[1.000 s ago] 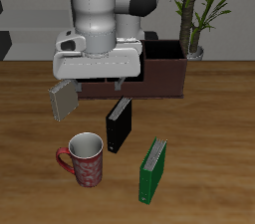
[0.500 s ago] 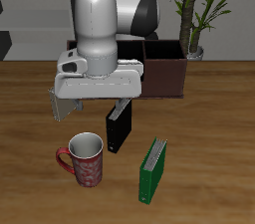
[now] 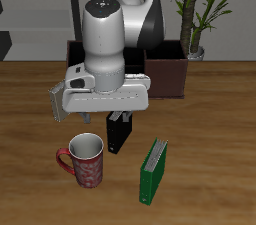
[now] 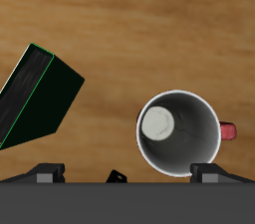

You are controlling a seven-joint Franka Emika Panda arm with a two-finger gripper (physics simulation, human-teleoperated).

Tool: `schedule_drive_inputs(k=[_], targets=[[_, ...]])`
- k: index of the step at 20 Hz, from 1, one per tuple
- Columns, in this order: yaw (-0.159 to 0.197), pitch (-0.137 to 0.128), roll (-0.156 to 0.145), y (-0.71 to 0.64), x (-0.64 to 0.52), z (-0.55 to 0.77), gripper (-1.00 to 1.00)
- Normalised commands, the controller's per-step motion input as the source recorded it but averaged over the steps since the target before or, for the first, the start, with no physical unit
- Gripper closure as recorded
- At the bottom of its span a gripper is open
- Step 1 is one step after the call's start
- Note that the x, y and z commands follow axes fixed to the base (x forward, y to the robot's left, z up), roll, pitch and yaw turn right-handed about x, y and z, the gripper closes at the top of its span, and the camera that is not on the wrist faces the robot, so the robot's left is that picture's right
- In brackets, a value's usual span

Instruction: Place the red mug into the back desk caddy's left compartment

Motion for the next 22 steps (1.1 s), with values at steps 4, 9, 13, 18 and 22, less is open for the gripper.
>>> schedule_drive_inputs(k=[4, 9, 13, 18, 22], targets=[[-0.002, 0.035, -0.012, -0.05, 0.09, -0.27, -1.0], [0.011, 0.024, -0.005, -0.01, 0.07, -0.22, -1.0], [-0.013, 0.026, -0.011, -0.04, 0.08, -0.26, -1.0], [-0.005, 0.034, -0.001, 0.01, 0.07, -0.28, -1.0], [-0.016, 0.059, -0.019, -0.04, 0.08, -0.37, -1.0]])
